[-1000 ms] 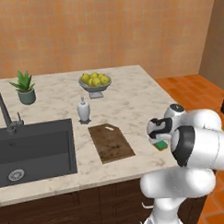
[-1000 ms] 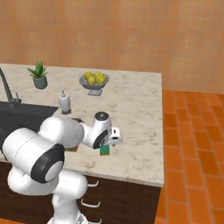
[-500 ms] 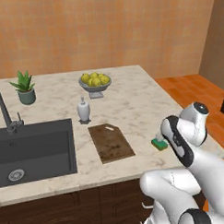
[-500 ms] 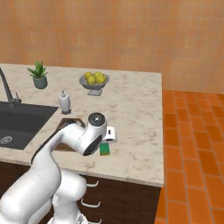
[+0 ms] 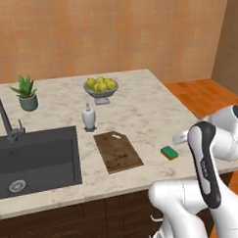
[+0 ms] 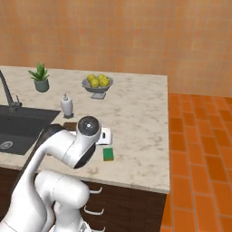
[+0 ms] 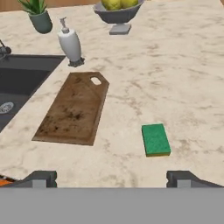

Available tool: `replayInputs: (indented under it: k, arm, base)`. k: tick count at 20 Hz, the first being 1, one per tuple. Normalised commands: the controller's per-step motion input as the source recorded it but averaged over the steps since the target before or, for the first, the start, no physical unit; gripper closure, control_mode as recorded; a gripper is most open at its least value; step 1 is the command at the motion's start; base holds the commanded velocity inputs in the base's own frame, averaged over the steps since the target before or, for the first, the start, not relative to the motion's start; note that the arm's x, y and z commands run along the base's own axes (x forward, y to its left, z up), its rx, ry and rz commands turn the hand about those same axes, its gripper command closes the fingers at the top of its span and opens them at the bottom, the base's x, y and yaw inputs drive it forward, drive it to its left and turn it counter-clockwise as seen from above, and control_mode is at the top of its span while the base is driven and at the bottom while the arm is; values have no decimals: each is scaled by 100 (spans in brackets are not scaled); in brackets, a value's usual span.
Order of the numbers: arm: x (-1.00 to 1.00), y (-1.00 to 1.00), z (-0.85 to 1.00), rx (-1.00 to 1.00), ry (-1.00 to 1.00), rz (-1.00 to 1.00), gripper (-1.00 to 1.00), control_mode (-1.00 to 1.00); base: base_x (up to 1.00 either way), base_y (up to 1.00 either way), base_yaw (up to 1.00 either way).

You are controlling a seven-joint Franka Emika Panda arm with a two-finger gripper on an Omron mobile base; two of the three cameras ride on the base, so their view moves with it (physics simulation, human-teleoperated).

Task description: Pick up the sponge from the counter and clean the cutting board by briefly scrubbing or pressing down on the cutting board. Once finished, release the sponge.

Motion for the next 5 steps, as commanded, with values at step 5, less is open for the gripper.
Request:
replayInputs:
  k: [5]
  arm:
    - [-69, 7, 82, 13, -8, -9, -100, -100]
  base:
    - [0, 0, 0]
